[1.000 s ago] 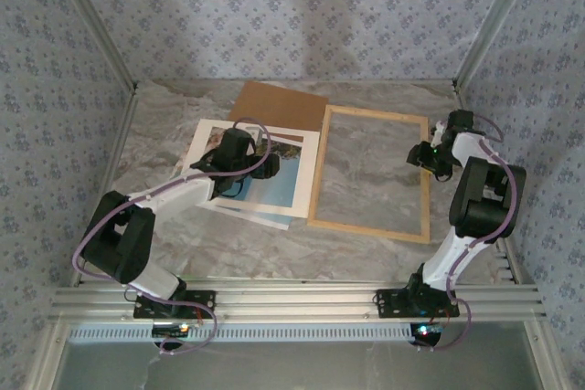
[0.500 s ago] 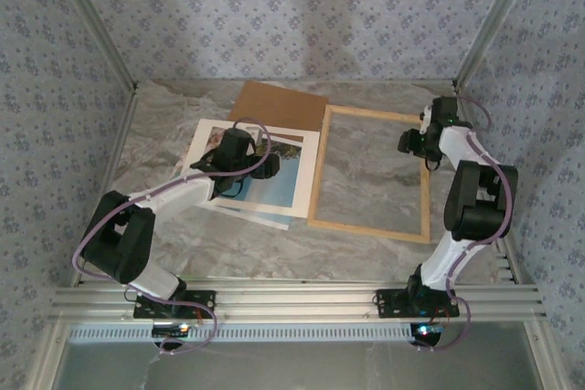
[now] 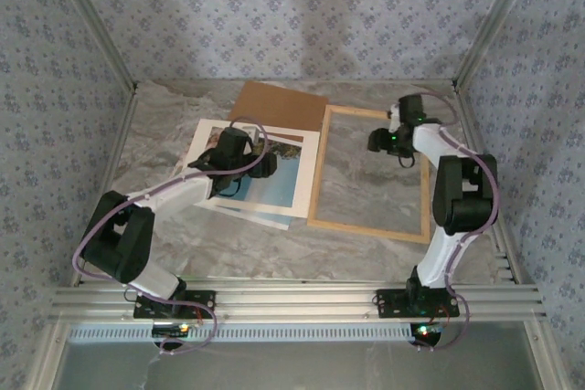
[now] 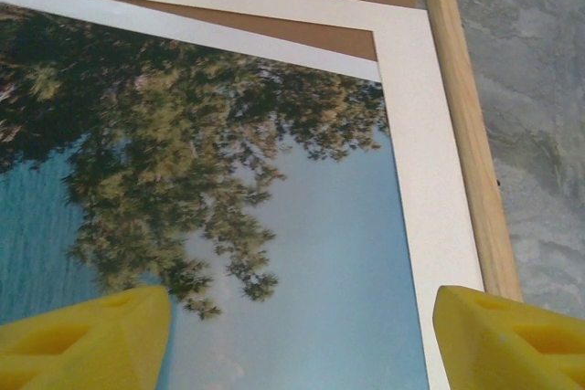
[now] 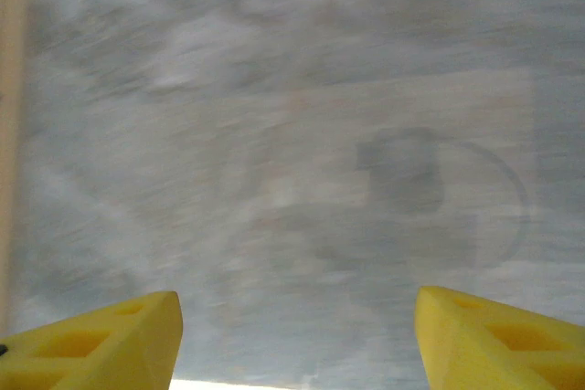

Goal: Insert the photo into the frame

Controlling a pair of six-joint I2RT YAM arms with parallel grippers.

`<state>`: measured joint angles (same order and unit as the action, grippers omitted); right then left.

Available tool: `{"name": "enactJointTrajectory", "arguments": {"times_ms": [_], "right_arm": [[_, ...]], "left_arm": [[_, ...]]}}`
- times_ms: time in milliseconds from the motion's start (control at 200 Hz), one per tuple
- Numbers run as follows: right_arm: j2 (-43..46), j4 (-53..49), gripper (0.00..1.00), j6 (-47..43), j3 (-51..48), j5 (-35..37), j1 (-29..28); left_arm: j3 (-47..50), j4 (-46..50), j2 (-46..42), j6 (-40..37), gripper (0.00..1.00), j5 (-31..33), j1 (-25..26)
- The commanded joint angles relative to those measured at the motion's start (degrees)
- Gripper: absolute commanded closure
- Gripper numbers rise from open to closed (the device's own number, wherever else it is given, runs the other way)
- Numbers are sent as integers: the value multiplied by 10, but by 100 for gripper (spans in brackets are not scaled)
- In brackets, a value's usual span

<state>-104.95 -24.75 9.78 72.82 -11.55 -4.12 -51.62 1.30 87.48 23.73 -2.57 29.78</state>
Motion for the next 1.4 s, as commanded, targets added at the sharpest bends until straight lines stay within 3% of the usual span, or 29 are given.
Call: {"name": "enactJointTrajectory", "arguments": {"times_ms": [0, 125, 250, 345, 650, 1045, 1204, 1394], "right_arm": [[35, 33, 29, 33, -12, -55, -98], [21, 79, 29, 51, -5, -56, -190], [-23, 115, 32, 81, 22, -90, -247], [-65, 100, 34, 95, 54, -77, -272], [-109, 61, 36, 107, 63, -49, -265], [-68, -11, 36, 94, 19, -1, -217], [-75, 14, 36, 110, 34, -9, -228], [-102, 48, 33, 153, 69, 47, -230]], "left_arm": [[-21, 21, -5, 16, 24, -12, -17], [-29, 53, -1, 31, 24, -12, -50], [-12, 52, -18, 50, 24, -9, -85], [2, 46, -28, 61, 24, -6, -108], [21, 42, -36, 75, 24, 1, -124], [28, 40, -38, 64, 24, 8, -125], [22, 32, -29, 67, 24, -6, -125], [5, 15, -7, 69, 24, -25, -124]]}}
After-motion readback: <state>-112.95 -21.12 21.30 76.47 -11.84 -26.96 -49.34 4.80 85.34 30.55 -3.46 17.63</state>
